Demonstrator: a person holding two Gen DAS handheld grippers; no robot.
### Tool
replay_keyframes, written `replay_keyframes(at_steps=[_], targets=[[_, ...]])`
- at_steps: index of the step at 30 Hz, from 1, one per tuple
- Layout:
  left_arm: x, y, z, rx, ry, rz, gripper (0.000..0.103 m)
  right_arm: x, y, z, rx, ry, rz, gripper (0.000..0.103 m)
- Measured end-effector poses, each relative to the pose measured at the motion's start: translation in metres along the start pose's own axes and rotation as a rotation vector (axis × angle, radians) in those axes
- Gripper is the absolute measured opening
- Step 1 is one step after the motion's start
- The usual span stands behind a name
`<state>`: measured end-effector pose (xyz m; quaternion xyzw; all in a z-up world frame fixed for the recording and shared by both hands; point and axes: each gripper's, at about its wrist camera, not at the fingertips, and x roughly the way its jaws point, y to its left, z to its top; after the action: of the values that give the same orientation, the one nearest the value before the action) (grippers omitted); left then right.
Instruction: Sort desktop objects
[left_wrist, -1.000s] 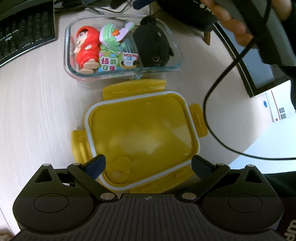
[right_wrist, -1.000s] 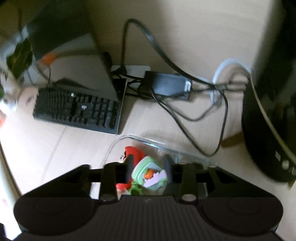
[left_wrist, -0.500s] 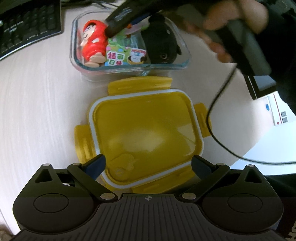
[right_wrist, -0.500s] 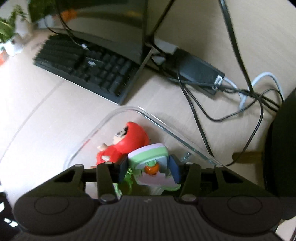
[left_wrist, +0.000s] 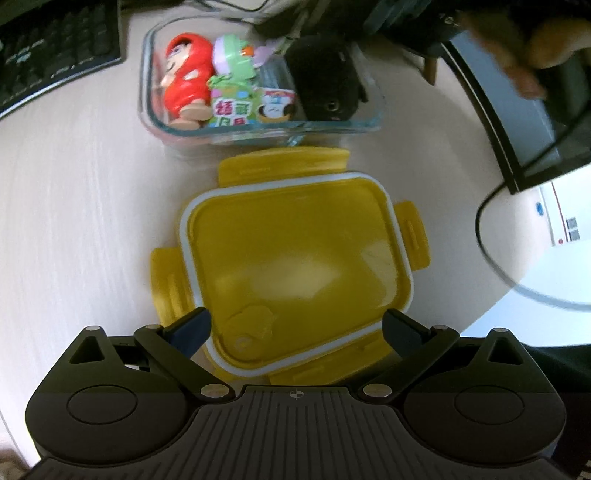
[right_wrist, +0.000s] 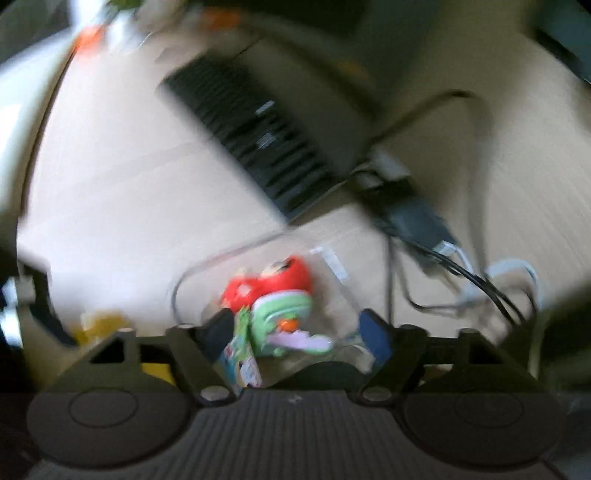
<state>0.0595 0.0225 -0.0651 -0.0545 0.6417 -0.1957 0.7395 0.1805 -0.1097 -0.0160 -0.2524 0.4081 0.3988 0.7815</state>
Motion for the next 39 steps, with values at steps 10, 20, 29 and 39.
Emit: replay_keyframes(at_steps=[10,20,29,39], targets=[[0.004,-0.006,0.003,0.032,0.013,-0.004,0.101,0.023,-0.066,-0.022,0.862,0.044,0.307,0.029],[0.005,-0.001,0.001,0.003,0.013,0.002,0.101,0.057,-0.041,-0.013,0.761,0.065,0.089,0.021],[0.008,-0.002,0.001,0.003,0.01,0.02,0.101,0.038,-0.028,-0.021,0.709,0.066,0.09,0.037],[0.002,-0.01,0.004,0.042,0.01,0.039,0.101,-0.004,-0.042,-0.044,0.765,-0.037,0.048,0.055]])
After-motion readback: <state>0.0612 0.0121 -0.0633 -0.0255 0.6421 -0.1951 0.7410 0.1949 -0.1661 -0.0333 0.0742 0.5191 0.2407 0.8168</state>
